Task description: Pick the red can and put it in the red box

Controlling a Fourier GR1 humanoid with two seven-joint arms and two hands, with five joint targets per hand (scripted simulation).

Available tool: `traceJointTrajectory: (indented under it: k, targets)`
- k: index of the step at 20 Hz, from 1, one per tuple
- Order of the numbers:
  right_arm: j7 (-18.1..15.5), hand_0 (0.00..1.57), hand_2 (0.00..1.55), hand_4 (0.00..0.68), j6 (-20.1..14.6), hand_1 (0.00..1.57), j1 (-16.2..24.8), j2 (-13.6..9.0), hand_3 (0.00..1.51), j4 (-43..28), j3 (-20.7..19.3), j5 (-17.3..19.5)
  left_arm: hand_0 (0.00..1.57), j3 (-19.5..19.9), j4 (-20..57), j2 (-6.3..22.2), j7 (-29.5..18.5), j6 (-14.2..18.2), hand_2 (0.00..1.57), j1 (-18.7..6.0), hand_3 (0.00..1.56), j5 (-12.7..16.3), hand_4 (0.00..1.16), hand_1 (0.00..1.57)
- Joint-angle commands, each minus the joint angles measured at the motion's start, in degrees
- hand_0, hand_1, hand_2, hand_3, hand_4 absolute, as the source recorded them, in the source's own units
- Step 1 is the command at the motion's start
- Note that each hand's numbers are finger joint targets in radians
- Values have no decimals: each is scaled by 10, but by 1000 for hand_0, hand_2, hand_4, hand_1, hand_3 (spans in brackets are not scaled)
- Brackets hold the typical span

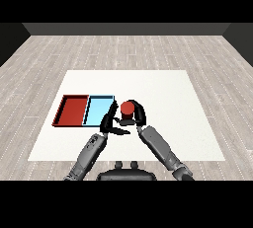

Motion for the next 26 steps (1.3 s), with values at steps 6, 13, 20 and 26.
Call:
traceJointTrajectory:
  k: [6,13,20,26]
  targets:
    - [-16,1452,1438,626,-26,1452,-17,2,1378,14,36,-36,0,-7,82,0,-17,13,0,-65,0,51,0,0]
    - [-39,1486,1443,615,-62,1486,-83,2,1377,63,76,-100,0,-58,66,0,-27,32,0,-57,0,74,0,0]
    - [-22,1482,1455,632,-7,1482,30,2,1372,-23,65,-18,0,-60,15,0,-6,45,0,-43,0,55,0,0]
    - [-41,1458,1446,626,-43,1458,-38,2,1366,31,109,-79,0,-39,83,0,-7,125,0,-84,0,40,604,0]
